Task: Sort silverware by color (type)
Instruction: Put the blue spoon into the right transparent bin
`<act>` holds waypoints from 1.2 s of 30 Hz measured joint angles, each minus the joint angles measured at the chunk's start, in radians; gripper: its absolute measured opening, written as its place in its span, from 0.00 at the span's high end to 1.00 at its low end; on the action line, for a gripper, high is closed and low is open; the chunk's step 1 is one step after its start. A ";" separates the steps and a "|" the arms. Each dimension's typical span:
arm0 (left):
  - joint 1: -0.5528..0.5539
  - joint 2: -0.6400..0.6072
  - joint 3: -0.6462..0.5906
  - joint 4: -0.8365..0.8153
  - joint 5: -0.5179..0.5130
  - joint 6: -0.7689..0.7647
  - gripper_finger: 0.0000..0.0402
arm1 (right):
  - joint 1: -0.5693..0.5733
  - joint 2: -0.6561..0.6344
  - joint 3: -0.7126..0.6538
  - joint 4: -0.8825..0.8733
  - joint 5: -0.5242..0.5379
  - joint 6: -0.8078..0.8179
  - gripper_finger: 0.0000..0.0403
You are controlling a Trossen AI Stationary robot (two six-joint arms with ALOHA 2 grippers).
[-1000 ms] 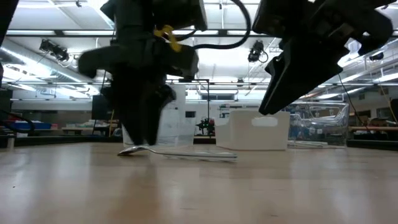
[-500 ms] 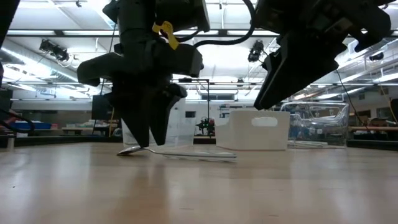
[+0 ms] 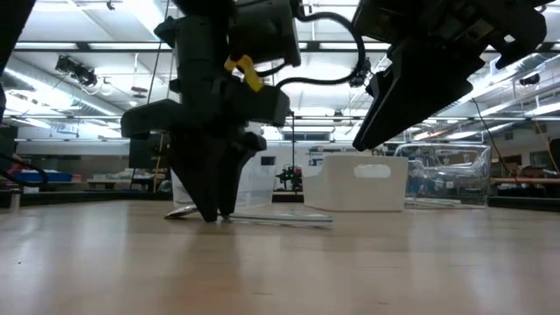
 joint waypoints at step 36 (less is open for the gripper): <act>-0.105 -0.026 -0.006 -0.023 -0.337 -0.336 0.98 | -0.039 -0.114 0.000 0.078 0.137 -0.186 0.65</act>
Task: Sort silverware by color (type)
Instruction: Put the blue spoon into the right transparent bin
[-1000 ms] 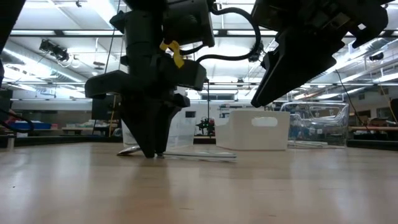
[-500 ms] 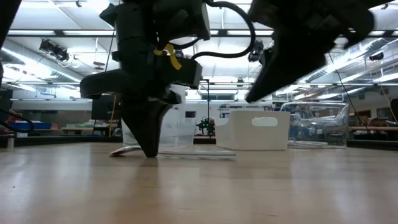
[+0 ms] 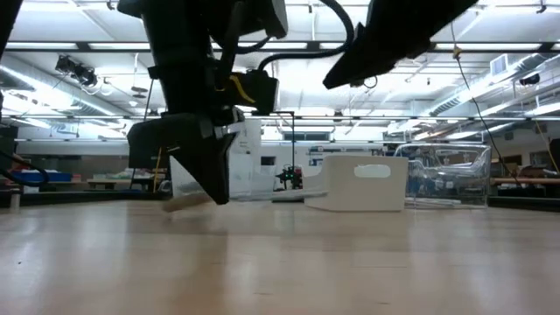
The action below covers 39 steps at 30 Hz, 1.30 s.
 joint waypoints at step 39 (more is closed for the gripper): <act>-0.053 -0.008 0.002 0.117 -0.528 0.555 0.98 | -0.248 -0.104 0.000 -0.238 -0.311 0.182 0.42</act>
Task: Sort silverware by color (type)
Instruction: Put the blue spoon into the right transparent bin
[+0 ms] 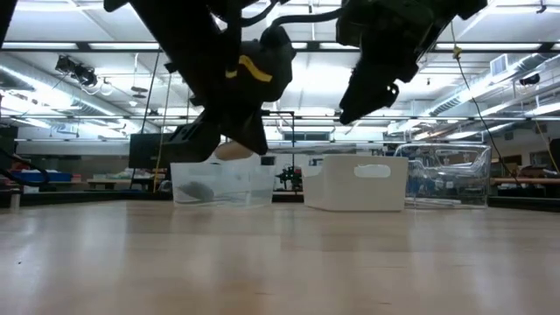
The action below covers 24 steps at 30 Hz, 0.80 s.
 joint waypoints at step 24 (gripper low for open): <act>0.004 0.000 0.001 0.311 -0.164 0.305 0.98 | 0.023 0.025 0.003 0.011 0.124 -0.202 0.48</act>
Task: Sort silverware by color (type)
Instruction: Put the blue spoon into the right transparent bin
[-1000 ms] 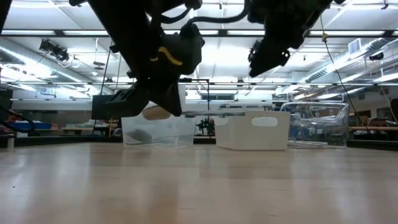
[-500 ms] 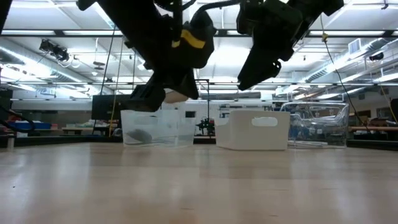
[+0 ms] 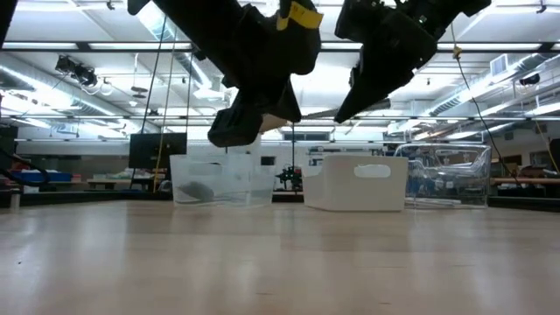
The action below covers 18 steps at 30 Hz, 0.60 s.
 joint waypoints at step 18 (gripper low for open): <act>0.003 0.000 0.000 0.132 -0.024 -0.013 0.98 | -0.004 0.000 0.000 -0.034 0.048 -0.091 0.85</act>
